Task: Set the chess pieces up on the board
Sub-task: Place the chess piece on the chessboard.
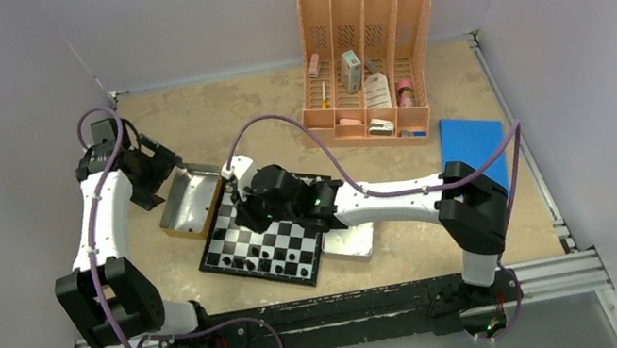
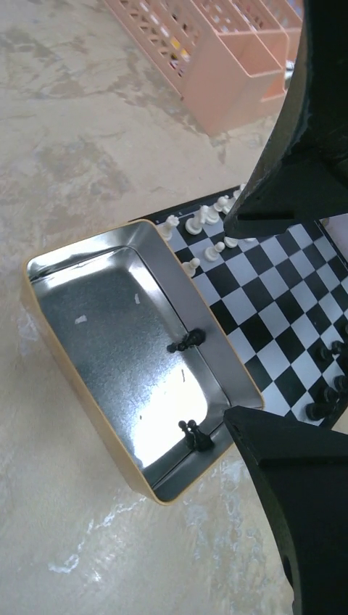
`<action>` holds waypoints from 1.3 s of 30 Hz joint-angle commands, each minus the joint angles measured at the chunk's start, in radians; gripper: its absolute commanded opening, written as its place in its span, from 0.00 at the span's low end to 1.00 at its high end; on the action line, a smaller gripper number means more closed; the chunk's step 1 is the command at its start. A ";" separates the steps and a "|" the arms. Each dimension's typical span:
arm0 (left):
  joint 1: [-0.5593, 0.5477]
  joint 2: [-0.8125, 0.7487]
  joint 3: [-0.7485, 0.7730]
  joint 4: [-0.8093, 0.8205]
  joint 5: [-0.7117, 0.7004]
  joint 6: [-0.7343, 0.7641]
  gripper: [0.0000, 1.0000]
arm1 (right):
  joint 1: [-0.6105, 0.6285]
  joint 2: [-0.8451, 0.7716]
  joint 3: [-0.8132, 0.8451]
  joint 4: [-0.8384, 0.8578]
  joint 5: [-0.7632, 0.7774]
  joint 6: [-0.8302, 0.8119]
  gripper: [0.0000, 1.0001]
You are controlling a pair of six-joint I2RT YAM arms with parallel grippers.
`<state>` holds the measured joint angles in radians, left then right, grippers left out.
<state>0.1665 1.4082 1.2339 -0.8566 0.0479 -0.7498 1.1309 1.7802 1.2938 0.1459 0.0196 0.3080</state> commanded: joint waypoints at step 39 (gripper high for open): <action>0.025 0.069 0.002 0.030 0.007 -0.066 0.83 | 0.115 0.290 0.166 -0.049 0.178 -0.085 0.14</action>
<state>0.1894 1.4738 1.2125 -0.8536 0.0555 -0.8444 1.2449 2.0624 1.4166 0.1005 0.1890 0.2092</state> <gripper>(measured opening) 0.829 0.141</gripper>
